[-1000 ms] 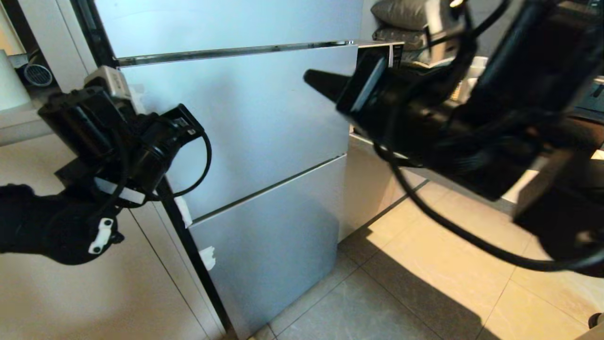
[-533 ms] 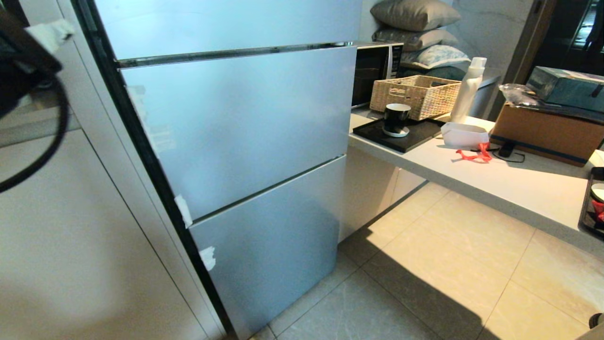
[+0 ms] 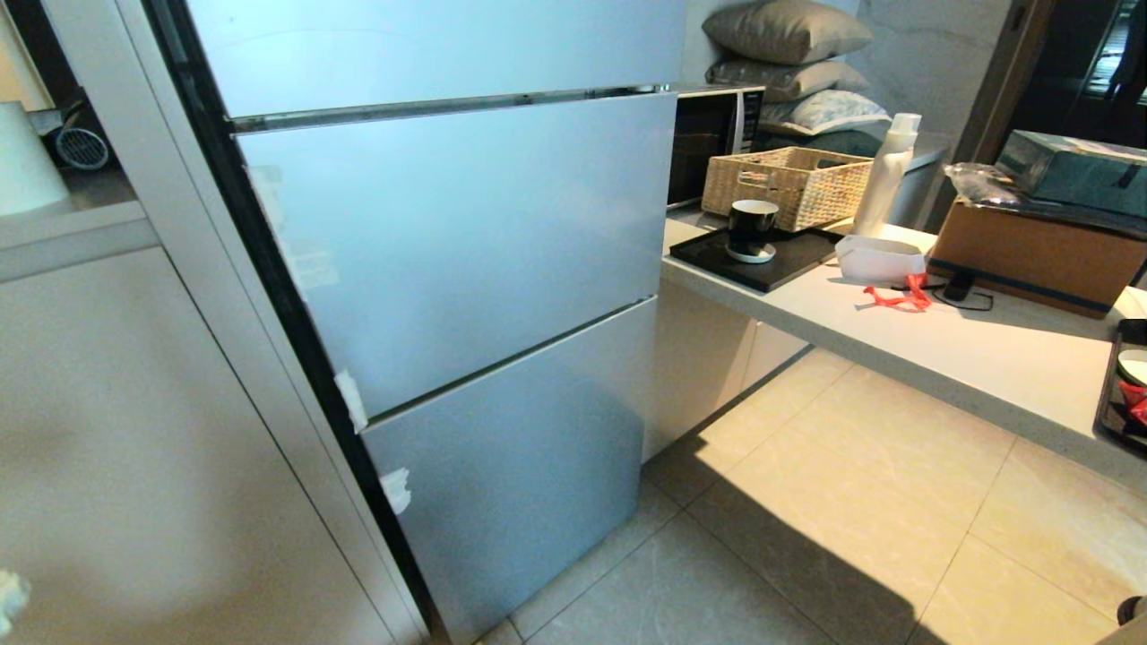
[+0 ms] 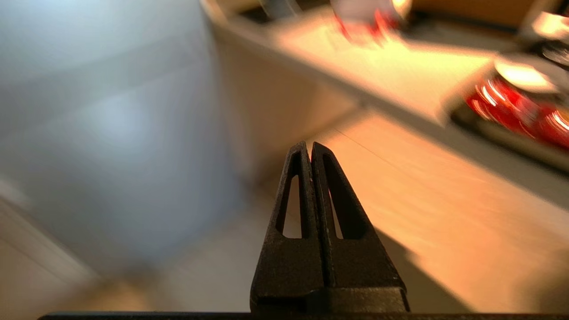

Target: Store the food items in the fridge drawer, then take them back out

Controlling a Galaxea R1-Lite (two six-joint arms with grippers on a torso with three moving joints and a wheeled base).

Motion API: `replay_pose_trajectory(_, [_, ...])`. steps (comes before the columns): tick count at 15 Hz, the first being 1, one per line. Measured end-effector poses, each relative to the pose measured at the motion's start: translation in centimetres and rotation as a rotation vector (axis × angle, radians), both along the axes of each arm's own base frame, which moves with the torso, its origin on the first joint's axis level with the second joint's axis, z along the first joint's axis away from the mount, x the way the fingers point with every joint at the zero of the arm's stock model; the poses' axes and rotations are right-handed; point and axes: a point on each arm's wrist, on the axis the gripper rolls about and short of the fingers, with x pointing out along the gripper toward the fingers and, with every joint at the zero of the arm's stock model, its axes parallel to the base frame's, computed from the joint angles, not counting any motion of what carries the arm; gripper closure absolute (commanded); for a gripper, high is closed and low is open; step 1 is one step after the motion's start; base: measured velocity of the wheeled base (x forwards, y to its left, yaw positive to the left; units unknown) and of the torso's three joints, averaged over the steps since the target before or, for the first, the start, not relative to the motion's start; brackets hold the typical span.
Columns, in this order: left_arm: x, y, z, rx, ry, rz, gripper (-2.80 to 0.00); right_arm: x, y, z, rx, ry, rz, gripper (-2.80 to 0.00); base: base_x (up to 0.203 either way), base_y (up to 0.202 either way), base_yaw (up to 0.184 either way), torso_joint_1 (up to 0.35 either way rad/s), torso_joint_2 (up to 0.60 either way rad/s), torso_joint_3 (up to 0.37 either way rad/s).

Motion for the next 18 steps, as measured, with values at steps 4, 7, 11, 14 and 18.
replay_pose_trajectory(4, [-2.6, -0.2, -7.4, 0.021, 0.017, -0.099, 0.00, -0.7, 0.2, -8.5, -0.096, 0.091, -0.002, 0.00, 0.000, 0.000, 0.000, 0.000, 0.00, 0.000])
replay_pose_trajectory(7, [-3.2, -0.4, -8.8, 0.005, -0.048, -0.138, 0.00, -0.8, 0.3, -10.7, -0.074, 0.081, 0.033, 0.00, 0.000, 0.000, 0.000, 0.000, 0.00, 0.000])
replay_pose_trajectory(11, [-3.4, -0.4, -9.0, 0.006, -0.076, -0.140, 0.00, -0.9, 0.3, -11.0, -0.057, 0.060, 0.033, 0.00, 0.000, 0.000, 0.000, 0.000, 0.00, 0.000])
replay_pose_trajectory(14, [-3.5, -0.4, -9.1, 0.010, -0.079, -0.141, 0.00, -0.9, 0.3, -11.0, -0.030, 0.060, 0.029, 0.00, 0.000, 0.000, 0.000, 0.000, 0.00, 0.000])
replay_pose_trajectory(18, [-3.5, -0.4, -9.1, 0.007, -0.080, -0.136, 0.00, -0.9, 0.3, -11.1, -0.026, 0.064, 0.027, 0.00, 0.000, 0.000, 0.000, 0.000, 0.00, 0.000])
